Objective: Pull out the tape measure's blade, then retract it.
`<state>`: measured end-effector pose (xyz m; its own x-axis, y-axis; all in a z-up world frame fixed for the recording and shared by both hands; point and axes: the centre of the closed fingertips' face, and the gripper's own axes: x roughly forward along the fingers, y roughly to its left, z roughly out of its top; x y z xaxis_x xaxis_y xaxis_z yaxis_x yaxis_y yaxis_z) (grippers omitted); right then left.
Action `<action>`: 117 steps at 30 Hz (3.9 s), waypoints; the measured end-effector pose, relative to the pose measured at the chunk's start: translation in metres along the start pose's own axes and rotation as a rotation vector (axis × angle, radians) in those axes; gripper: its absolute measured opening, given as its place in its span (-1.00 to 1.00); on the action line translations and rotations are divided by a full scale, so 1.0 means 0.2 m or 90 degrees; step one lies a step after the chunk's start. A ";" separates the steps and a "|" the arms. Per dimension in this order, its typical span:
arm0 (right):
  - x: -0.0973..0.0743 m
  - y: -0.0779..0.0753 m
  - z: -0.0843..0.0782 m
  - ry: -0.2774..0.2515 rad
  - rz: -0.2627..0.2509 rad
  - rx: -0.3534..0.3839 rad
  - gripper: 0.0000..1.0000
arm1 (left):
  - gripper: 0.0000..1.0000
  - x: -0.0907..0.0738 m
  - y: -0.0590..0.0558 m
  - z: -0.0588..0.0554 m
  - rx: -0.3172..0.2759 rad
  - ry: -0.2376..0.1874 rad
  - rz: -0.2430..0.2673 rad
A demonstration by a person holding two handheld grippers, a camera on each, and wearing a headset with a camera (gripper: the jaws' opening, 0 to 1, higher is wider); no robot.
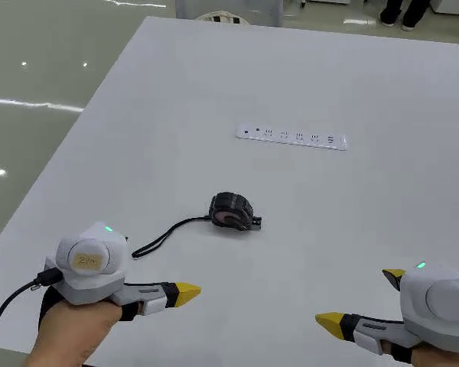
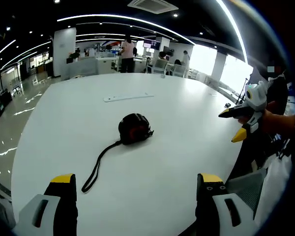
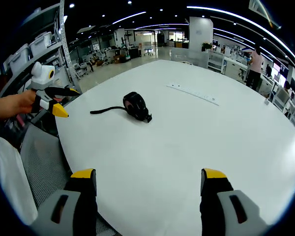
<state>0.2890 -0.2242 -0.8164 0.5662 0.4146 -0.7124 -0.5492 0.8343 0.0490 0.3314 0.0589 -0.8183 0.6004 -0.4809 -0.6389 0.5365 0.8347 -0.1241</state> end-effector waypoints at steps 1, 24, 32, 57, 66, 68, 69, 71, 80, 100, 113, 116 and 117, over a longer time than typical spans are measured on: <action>0.00 0.00 0.00 0.000 0.000 -0.002 0.80 | 0.99 0.00 0.00 0.00 0.001 0.000 0.000; 0.08 0.00 0.04 0.011 0.026 -0.043 0.79 | 0.99 0.10 0.00 0.05 0.039 0.010 -0.031; 0.11 0.00 0.05 0.013 0.035 -0.056 0.80 | 0.99 0.12 0.00 0.07 0.051 0.014 -0.039; 0.24 -0.08 0.09 0.037 0.054 -0.105 0.79 | 0.99 0.26 0.03 0.14 0.110 0.025 -0.072; 0.30 -0.10 0.12 0.041 0.063 -0.121 0.79 | 0.99 0.31 0.03 0.18 0.131 0.023 -0.086; 0.31 -0.10 0.13 0.038 0.068 -0.124 0.79 | 0.99 0.32 0.02 0.19 0.138 0.025 -0.090; 0.31 -0.10 0.13 0.037 0.071 -0.125 0.79 | 0.99 0.32 0.02 0.19 0.142 0.026 -0.092; 0.32 -0.10 0.14 0.042 0.073 -0.139 0.78 | 0.99 0.34 0.02 0.20 0.154 0.026 -0.098; 0.35 -0.10 0.14 0.051 0.082 -0.162 0.75 | 0.93 0.37 0.02 0.22 0.182 0.028 -0.115; 0.56 -0.10 0.21 0.086 0.133 -0.291 0.60 | 0.72 0.55 -0.04 0.29 0.308 0.054 -0.194; 0.72 -0.08 0.18 0.096 0.161 -0.342 0.47 | 0.55 0.65 -0.04 0.30 0.359 0.076 -0.227; 0.76 -0.08 0.17 0.101 0.169 -0.349 0.46 | 0.52 0.68 -0.05 0.31 0.374 0.079 -0.234; 0.77 -0.08 0.17 0.102 0.171 -0.352 0.45 | 0.51 0.69 -0.05 0.31 0.379 0.081 -0.237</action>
<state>0.4060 -0.1604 -0.9033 0.2890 0.4882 -0.8235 -0.9197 0.3805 -0.0973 0.4451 -0.0316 -0.8584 0.2602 -0.6394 -0.7235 0.9468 0.3159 0.0612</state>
